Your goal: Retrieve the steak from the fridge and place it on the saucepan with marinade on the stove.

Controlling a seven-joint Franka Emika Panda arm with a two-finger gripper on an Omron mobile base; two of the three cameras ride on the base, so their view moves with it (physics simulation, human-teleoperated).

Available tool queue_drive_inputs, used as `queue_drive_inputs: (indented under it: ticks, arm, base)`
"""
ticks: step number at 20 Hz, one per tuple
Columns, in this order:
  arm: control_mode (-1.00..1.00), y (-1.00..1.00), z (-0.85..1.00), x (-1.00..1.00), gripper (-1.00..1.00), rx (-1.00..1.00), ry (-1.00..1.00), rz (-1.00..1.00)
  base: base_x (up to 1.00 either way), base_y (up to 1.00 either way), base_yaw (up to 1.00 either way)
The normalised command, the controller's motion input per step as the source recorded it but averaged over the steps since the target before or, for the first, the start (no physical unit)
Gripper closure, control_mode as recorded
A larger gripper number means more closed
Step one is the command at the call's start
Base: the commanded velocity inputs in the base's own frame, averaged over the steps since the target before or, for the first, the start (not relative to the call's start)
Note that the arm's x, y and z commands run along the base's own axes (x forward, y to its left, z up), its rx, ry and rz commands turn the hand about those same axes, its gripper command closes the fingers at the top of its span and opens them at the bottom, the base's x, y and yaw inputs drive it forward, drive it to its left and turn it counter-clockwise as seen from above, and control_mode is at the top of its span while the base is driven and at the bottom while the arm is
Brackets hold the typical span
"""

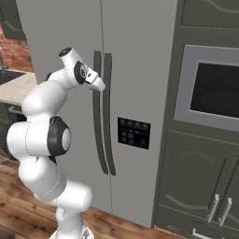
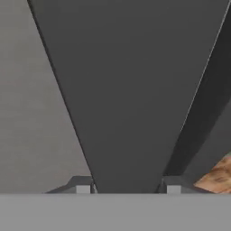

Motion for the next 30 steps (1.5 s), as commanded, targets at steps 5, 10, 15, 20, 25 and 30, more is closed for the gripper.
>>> queue_drive_inputs:
  ticks: [5,10,15,20,25,30]
  arm:
    - [-1.0,-0.18,-0.96,-0.18,1.0,0.0,-0.58,0.04]
    - [-1.0,-0.2,-0.71,-0.53,1.0,0.0,-0.44,0.02]
    - [-1.0,-0.16,-0.15,-0.56,1.0,0.0,-0.04,0.0]
    - [-1.0,0.09,0.0,-0.73,1.0,0.0,0.05,0.0]
    - [-1.0,0.55,0.0,-0.46,1.0,0.0,0.26,0.01]
    - [-1.0,0.76,0.0,-0.27,1.0,-0.02,0.3,0.04]
  base:
    - [0.0,0.0,0.0]
    - [0.0,0.0,0.0]
    - [0.0,0.0,0.0]
    - [0.0,0.0,0.0]
    - [0.0,0.0,0.0]
    - [0.0,0.0,0.0]
